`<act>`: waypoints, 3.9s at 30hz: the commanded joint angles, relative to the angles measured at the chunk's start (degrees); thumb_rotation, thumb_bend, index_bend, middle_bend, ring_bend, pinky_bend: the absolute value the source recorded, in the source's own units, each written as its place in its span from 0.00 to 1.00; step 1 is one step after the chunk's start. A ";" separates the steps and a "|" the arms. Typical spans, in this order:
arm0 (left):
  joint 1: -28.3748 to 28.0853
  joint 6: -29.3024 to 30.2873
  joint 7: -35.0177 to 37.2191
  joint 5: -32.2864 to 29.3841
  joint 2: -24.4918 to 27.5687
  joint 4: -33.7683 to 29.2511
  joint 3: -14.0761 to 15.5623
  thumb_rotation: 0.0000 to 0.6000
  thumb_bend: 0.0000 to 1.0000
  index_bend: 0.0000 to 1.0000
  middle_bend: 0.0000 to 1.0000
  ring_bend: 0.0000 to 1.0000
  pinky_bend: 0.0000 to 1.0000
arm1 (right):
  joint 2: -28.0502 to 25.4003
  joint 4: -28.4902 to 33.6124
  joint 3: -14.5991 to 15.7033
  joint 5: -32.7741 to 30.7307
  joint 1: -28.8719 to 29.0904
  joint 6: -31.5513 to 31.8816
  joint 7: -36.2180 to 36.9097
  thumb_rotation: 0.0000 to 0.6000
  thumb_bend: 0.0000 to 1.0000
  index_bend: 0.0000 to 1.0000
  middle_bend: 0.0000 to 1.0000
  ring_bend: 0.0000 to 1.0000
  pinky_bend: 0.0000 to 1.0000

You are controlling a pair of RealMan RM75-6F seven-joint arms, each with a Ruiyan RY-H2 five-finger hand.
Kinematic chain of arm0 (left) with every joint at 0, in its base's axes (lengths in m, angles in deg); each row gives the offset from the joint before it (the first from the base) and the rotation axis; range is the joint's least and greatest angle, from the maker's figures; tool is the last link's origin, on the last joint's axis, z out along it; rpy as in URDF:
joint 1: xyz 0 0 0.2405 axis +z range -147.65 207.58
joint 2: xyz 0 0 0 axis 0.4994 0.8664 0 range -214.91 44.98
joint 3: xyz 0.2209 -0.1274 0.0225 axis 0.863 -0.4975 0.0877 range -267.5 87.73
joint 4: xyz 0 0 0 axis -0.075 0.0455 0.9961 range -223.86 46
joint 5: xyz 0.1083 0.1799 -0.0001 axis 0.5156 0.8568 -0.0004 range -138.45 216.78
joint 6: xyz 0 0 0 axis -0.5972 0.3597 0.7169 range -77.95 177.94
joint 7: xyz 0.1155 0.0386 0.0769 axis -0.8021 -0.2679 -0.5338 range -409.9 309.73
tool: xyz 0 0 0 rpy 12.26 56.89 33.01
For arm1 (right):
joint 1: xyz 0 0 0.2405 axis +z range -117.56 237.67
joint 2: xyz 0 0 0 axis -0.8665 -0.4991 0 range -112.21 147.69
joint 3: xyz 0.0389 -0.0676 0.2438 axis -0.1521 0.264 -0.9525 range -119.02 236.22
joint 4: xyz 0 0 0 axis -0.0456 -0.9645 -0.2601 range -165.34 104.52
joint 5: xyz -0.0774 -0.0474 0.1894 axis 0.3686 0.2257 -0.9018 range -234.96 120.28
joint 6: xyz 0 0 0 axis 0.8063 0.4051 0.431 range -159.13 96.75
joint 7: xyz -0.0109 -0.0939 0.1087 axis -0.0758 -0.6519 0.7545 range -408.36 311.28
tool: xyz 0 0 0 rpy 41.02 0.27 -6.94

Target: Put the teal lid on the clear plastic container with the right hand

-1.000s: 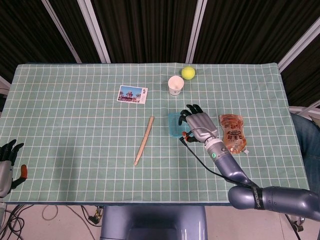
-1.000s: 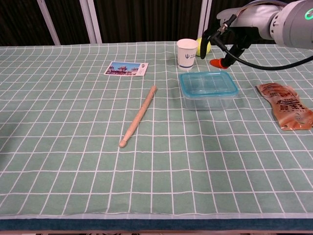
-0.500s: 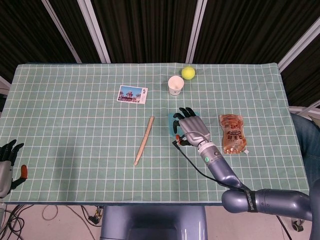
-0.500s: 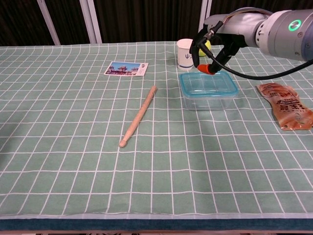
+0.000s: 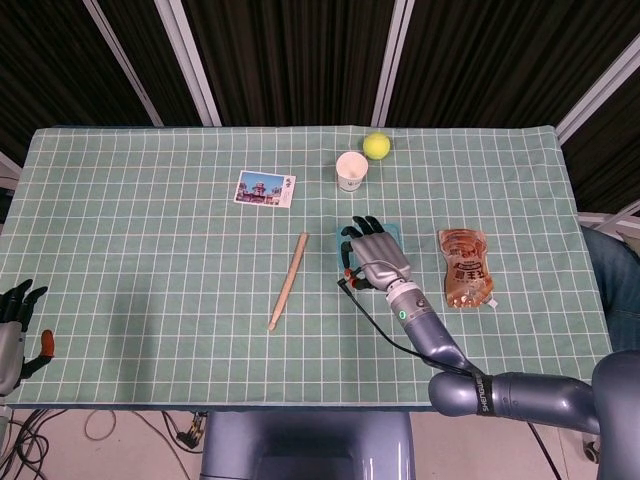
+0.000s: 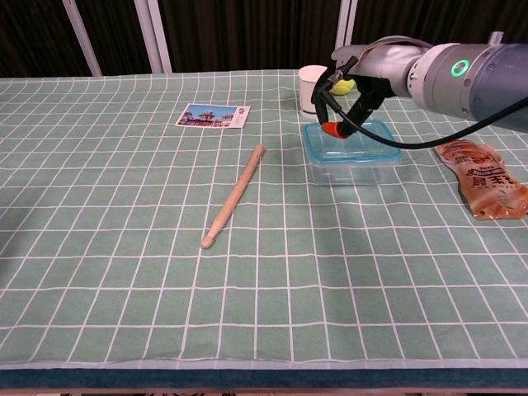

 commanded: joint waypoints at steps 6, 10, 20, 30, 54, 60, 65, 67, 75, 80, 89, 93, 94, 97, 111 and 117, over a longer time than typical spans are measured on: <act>-0.04 -0.16 -0.14 -0.22 -0.06 0.10 0.01 1.00 0.57 0.11 0.00 0.00 0.00 | 3.40 -3.90 0.04 0.63 0.46 -2.41 -0.09 1.00 0.47 0.63 0.24 0.00 0.00; -0.05 -0.13 -0.04 -0.35 0.00 0.10 -0.10 1.00 0.57 0.11 0.00 0.00 0.00 | 5.15 -6.33 -0.47 0.61 0.81 -3.02 -0.10 1.00 0.47 0.63 0.24 0.00 0.00; -0.11 -0.37 0.05 -0.52 0.13 -0.04 -0.07 1.00 0.57 0.11 0.00 0.00 0.00 | 6.73 -11.30 -1.32 0.24 0.93 -4.77 0.07 1.00 0.47 0.63 0.20 0.00 0.00; -0.14 -0.49 -0.32 -1.22 0.01 -0.05 -0.22 1.00 0.57 0.11 0.00 0.00 0.00 | 9.14 -16.02 -1.93 0.36 1.00 -7.31 1.50 1.00 0.47 0.63 0.15 0.00 0.00; -0.28 -0.73 -1.04 -2.05 -0.14 -0.02 -0.33 1.00 0.57 0.11 0.00 0.00 0.00 | 10.53 -20.32 -1.54 3.12 -0.29 -11.09 3.64 1.00 0.47 0.63 0.14 0.00 0.00; -0.29 -0.70 -1.14 -2.13 -0.18 0.06 -0.35 1.00 0.57 0.11 0.00 0.00 0.00 | 11.12 -21.51 -1.35 3.29 -0.61 -11.47 3.78 1.00 0.47 0.64 0.14 0.00 0.00; -0.30 -0.69 -1.20 -2.14 -0.21 0.07 -0.35 1.00 0.57 0.11 0.00 0.00 0.00 | 11.58 -22.86 -1.14 3.70 -0.74 -11.74 3.68 1.00 0.47 0.64 0.13 0.00 0.00; -0.31 -0.70 -1.21 -2.14 -0.21 0.08 -0.35 1.00 0.57 0.11 0.00 0.00 0.00 | 11.71 -23.04 -0.99 4.05 -0.91 -11.71 3.66 1.00 0.47 0.64 0.13 0.00 0.00; -0.31 -0.68 -1.17 -2.06 -0.22 0.11 -0.32 1.00 0.57 0.11 0.00 0.00 0.00 | 9.76 -20.98 -3.39 4.86 -1.23 -10.65 5.22 1.00 0.47 0.64 0.13 0.00 0.00; -0.32 -0.64 -1.05 -2.08 -0.18 0.12 -0.39 1.00 0.57 0.11 0.00 0.00 0.00 | 6.98 -20.21 -6.13 4.08 -1.29 -10.09 6.62 1.00 0.47 0.64 0.12 0.00 0.00; -0.31 -0.40 -1.61 -2.39 -0.48 0.28 -0.51 1.00 0.57 0.11 0.00 0.00 0.00 | 5.28 -26.81 -7.15 0.41 -0.74 -14.33 7.59 1.00 0.47 0.65 0.11 0.00 0.00; -0.31 -0.27 -1.96 -2.54 -0.67 0.37 -0.57 1.00 0.57 0.11 0.00 0.00 0.00 | 6.44 -30.87 -6.48 -0.17 -0.54 -16.88 8.36 1.00 0.47 0.65 0.11 0.00 0.00; -0.31 -0.24 -2.04 -2.59 -0.73 0.41 -0.59 1.00 0.57 0.11 0.00 0.00 0.00 | 6.86 -31.98 -6.43 -0.19 -0.48 -17.39 8.71 1.00 0.47 0.65 0.11 0.00 0.00; -0.32 -0.20 -2.20 -2.84 -0.84 0.47 -0.70 1.00 0.57 0.11 0.00 0.00 0.00 | 7.99 -34.67 -6.45 0.00 -0.29 -18.85 9.89 1.00 0.47 0.65 0.11 0.00 0.00; -0.48 -0.53 -2.80 -3.55 -1.05 0.45 -0.81 1.00 0.57 0.11 0.00 0.00 0.00 | 12.55 -43.45 -6.14 2.60 0.39 -22.87 13.39 1.00 0.47 0.65 0.11 0.00 0.00; -0.48 -0.51 -2.73 -3.52 -1.00 0.40 -0.81 1.00 0.57 0.11 0.00 0.00 0.00 | 13.40 -45.28 -6.19 2.95 0.30 -23.69 14.04 1.00 0.47 0.66 0.11 0.00 0.00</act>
